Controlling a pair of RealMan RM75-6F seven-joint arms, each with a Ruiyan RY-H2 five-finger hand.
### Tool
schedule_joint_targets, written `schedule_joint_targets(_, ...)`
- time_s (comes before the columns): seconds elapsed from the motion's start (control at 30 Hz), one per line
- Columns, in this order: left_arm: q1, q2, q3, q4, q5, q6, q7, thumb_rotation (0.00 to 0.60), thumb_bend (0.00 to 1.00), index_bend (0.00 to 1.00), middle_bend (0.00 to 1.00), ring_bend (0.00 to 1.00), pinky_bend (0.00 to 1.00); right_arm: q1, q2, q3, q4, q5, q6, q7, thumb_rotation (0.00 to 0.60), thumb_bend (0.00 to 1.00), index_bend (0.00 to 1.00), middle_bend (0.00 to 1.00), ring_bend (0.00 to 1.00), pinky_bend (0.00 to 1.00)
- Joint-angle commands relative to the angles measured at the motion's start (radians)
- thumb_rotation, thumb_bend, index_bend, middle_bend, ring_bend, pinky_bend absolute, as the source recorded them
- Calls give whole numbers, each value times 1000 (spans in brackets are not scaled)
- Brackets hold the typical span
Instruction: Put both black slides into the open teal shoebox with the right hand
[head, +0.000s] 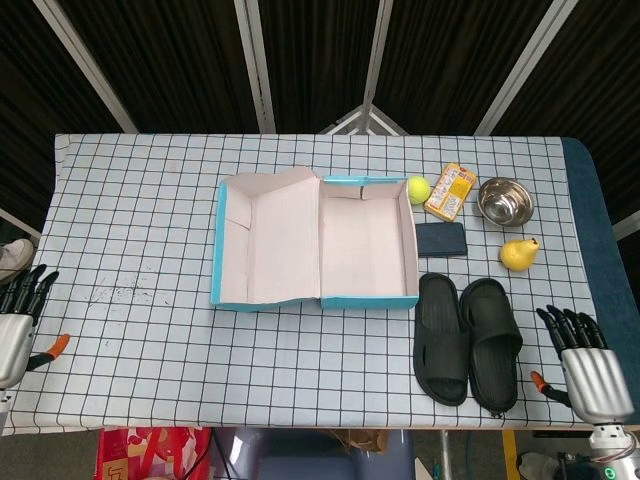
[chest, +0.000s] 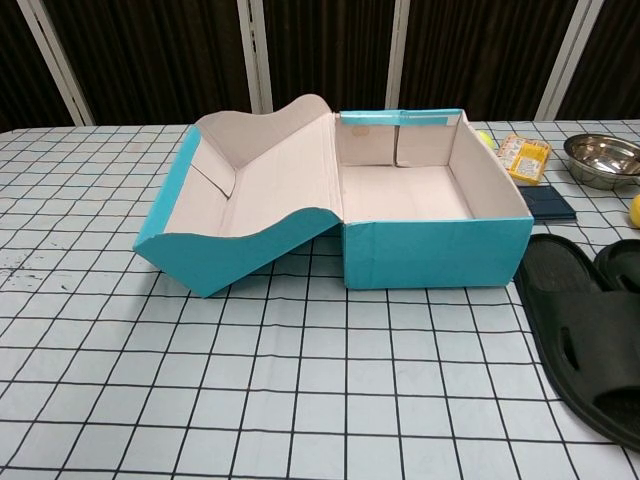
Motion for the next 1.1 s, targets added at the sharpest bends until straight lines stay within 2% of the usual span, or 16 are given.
schedule_joint_targets(0.03, -4, -3, -2, 5, -7, -8, -3, 600, 358, 48, 0, 0, 110, 10, -8, -46, -16, -82, -9, -7, 600, 237, 104, 113, 80, 63)
schedule_joint_targets(0.23, 0, 3, -7, 13, -16, -2, -27, 600, 358, 48, 0, 0, 110, 26, -56, -75, -93, -108, -78, -147, 600, 238, 104, 113, 80, 43)
schedule_joint_targets(0.5, -3, 4, -8, 22, -33, -19, -35, 600, 357, 48, 0, 0, 110, 51, -156, -42, -118, -41, -147, -308, 600, 238, 104, 113, 80, 41)
schedule_joint_targets(1.1, -10, 1, -16, 37, -66, -44, -37, 600, 357, 48, 0, 0, 110, 88, -240, -29, -65, 44, -217, -356, 600, 238, 104, 113, 60, 35)
